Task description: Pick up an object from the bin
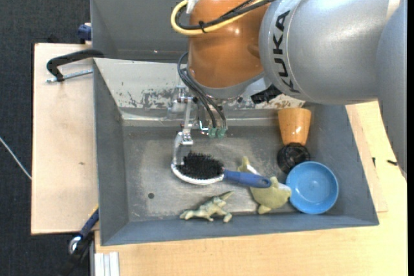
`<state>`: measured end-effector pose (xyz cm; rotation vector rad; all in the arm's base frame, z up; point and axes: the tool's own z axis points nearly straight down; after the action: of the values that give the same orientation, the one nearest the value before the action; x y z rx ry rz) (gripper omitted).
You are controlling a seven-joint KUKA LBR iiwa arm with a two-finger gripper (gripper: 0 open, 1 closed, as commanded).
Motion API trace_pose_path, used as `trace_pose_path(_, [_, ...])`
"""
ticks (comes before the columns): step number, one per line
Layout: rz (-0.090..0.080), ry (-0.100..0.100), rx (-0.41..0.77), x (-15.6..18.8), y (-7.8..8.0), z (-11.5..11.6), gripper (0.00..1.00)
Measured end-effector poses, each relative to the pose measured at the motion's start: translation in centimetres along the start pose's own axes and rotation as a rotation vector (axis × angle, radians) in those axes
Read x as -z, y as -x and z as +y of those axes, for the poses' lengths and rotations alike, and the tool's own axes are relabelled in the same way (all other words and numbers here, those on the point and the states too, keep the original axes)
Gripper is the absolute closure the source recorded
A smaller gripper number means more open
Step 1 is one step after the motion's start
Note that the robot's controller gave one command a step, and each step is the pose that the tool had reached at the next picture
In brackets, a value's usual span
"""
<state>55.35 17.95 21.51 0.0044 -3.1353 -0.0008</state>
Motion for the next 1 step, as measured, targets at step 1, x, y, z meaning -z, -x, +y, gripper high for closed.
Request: trace_pose_path(1, [-0.015, 0.0, 0.246, -13.95, -3.92, -8.09, 0.0])
